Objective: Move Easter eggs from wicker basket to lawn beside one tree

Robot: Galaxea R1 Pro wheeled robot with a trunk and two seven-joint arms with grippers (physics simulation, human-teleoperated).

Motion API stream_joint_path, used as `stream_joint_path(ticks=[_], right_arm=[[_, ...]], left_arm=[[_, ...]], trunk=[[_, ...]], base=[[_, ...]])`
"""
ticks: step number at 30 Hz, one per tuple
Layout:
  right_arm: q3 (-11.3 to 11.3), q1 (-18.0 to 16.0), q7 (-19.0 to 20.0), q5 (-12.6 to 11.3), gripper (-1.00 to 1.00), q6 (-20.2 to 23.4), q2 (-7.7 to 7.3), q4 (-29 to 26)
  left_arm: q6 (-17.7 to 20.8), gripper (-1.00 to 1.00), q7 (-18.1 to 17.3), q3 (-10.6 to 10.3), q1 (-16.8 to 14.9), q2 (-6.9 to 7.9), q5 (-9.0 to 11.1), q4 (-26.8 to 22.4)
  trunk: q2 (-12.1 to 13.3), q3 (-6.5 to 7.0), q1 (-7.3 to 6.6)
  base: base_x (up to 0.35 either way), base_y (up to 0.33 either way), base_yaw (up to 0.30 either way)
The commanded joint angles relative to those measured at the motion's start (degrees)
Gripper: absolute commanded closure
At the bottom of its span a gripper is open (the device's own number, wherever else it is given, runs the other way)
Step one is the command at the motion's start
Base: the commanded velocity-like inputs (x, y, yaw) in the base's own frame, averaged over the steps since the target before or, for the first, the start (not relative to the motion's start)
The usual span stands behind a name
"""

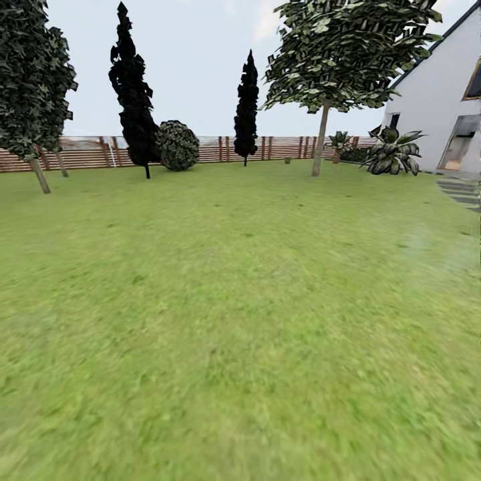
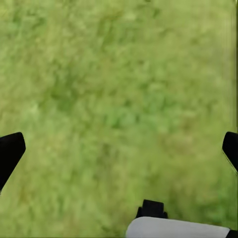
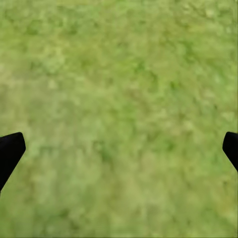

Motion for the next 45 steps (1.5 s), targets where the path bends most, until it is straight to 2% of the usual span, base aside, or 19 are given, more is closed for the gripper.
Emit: stream_joint_path(ticks=[1,15,45], right_arm=[[0.5,0.0,-0.2,-0.4,-1.00,-0.2,-0.02,0.0],[0.5,0.0,-0.2,-0.3,-1.00,-0.1,-0.02,0.0],[0.0,-0.1,-0.3,-0.2,-1.00,0.1,-0.02,0.4]], left_arm=[[-0.2,-1.00,0.3,-0.1,0.0,-0.01,0.0,0.0],[-0.2,-1.00,0.3,-0.1,0.0,-0.01,0.0,0.0],[0.0,-1.00,0.2,0.2,0.0,0.39,0.3,0.3]], trunk=[[0.0,-0.06,0.04],[0.0,-0.06,0.04],[0.0,-0.06,0.04]], base=[[0.333,0.000,-0.044],[0.333,0.000,-0.075],[0.333,0.000,-0.001]])
